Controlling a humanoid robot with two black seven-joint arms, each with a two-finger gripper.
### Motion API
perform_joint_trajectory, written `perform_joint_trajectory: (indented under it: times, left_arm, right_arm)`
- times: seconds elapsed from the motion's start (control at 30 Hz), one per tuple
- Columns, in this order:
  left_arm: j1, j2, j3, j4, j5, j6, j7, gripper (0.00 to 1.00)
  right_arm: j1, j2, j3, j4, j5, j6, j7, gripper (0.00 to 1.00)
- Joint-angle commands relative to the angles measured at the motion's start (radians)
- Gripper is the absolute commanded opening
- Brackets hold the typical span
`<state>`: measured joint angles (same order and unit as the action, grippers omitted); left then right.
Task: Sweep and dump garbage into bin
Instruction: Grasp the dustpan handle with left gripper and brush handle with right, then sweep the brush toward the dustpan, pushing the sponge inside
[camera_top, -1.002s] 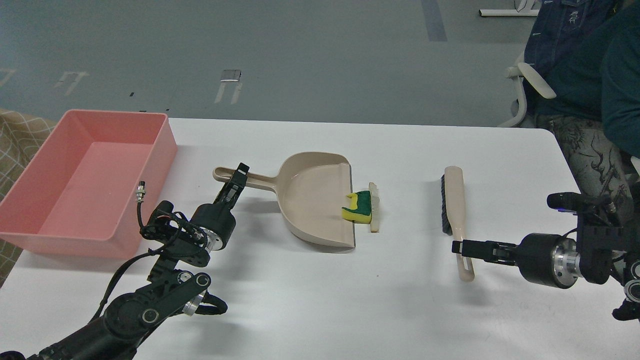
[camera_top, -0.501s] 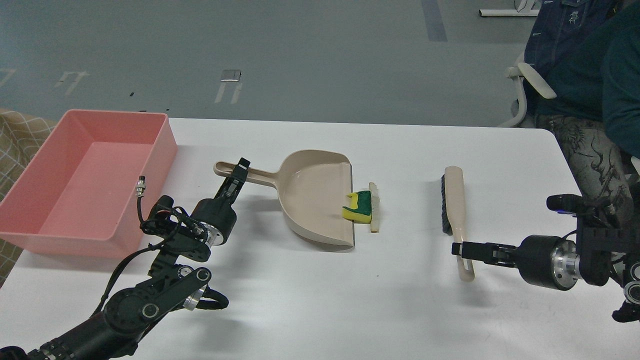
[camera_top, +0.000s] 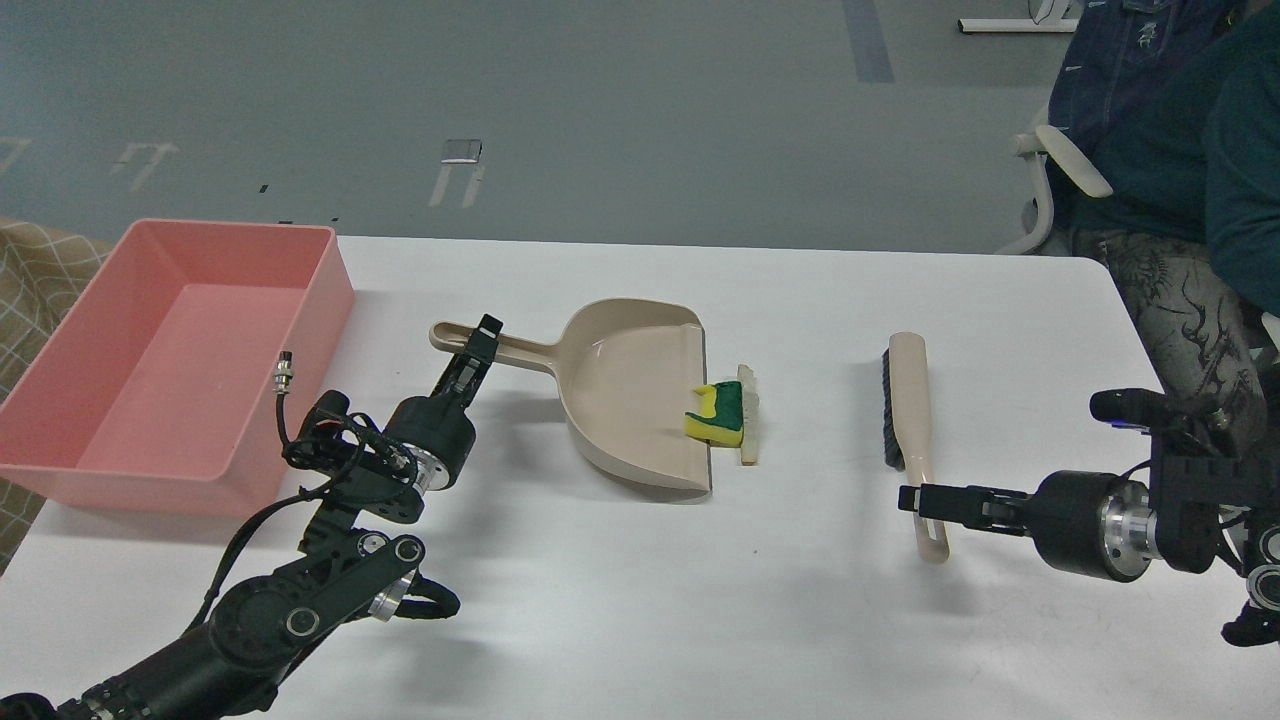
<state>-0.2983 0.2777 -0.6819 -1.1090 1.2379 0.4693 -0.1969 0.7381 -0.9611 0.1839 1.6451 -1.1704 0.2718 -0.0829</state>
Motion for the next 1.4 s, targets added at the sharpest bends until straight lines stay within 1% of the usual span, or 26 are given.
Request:
perform_joint_trajectory:
  times: [0.0, 0.03, 0.13, 0.23, 0.33, 0.5, 0.6, 0.63, 0.67, 0.73, 0.83, 0.9, 0.97, 1.07, 1.1, 1.17, 1.2, 1.37]
  left_arm:
    - [0.002, 0.002, -0.001, -0.002, 0.000, 0.000, -0.001, 0.00]
    - [0.005, 0.002, -0.001, -0.003, 0.000, 0.000, -0.001, 0.00]
    - [0.005, 0.003, -0.001, -0.012, 0.000, 0.000, -0.001, 0.00]
    - [0.005, 0.003, -0.001, -0.015, 0.000, 0.000, -0.001, 0.00]
    - [0.005, 0.005, -0.001, -0.015, 0.000, 0.000, -0.001, 0.00]
    - [0.005, 0.005, -0.001, -0.015, 0.000, 0.000, -0.001, 0.00]
    - [0.005, 0.005, -0.001, -0.015, 0.000, 0.002, -0.001, 0.00]
    - [0.005, 0.005, -0.002, -0.015, 0.000, 0.002, 0.001, 0.00]
    - [0.005, 0.003, -0.002, -0.015, 0.000, 0.002, 0.001, 0.00]
    - [0.002, 0.003, -0.002, -0.015, 0.000, 0.002, -0.001, 0.00]
    - [0.002, 0.002, -0.002, -0.015, 0.000, 0.002, -0.001, 0.00]
    - [0.002, 0.003, -0.002, -0.015, 0.000, 0.002, -0.001, 0.00]
    - [0.002, 0.003, -0.002, -0.015, 0.000, 0.002, -0.001, 0.00]
    - [0.002, 0.005, -0.002, -0.015, 0.000, 0.002, -0.001, 0.00]
    - [0.002, 0.005, -0.002, -0.015, 0.000, 0.002, -0.001, 0.00]
    - [0.002, 0.005, -0.002, -0.015, 0.000, 0.002, -0.001, 0.00]
    - [0.002, 0.005, -0.002, -0.015, 0.000, 0.002, -0.001, 0.00]
    - [0.002, 0.005, -0.002, -0.017, 0.000, 0.002, -0.001, 0.00]
  right_arm:
    - [0.001, -0.001, -0.003, 0.002, 0.000, 0.001, 0.000, 0.88]
    - [0.001, -0.001, -0.003, 0.002, 0.000, 0.000, 0.000, 0.88]
    - [0.001, -0.001, -0.003, 0.002, 0.000, 0.000, 0.000, 0.82]
    - [0.003, -0.001, -0.001, 0.004, -0.002, 0.000, 0.000, 0.70]
    - [0.003, 0.001, -0.003, 0.004, -0.002, 0.000, 0.000, 0.63]
    - [0.001, 0.002, -0.001, 0.004, -0.002, 0.000, -0.001, 0.58]
    - [0.001, 0.002, -0.001, 0.004, 0.000, 0.000, -0.003, 0.53]
    - [0.001, 0.001, -0.003, 0.004, 0.000, 0.001, -0.005, 0.48]
    - [0.003, 0.001, -0.003, 0.004, 0.000, 0.001, -0.005, 0.45]
    - [0.000, -0.001, -0.003, 0.005, 0.000, 0.001, -0.017, 0.34]
    - [-0.002, -0.002, -0.003, 0.007, 0.002, 0.001, -0.035, 0.32]
    - [-0.002, -0.001, -0.001, 0.007, 0.003, 0.001, -0.037, 0.32]
    - [-0.002, -0.001, -0.001, 0.007, 0.005, 0.000, -0.037, 0.30]
    - [-0.002, -0.002, -0.001, 0.009, 0.005, 0.001, -0.037, 0.19]
    - [-0.002, -0.004, -0.001, 0.009, 0.006, 0.001, -0.037, 0.10]
    - [-0.002, -0.007, -0.001, 0.015, 0.008, 0.001, -0.038, 0.02]
    - [-0.002, -0.010, -0.001, 0.021, 0.008, 0.001, -0.038, 0.00]
    - [-0.002, -0.011, 0.009, 0.032, 0.011, 0.000, -0.037, 0.00]
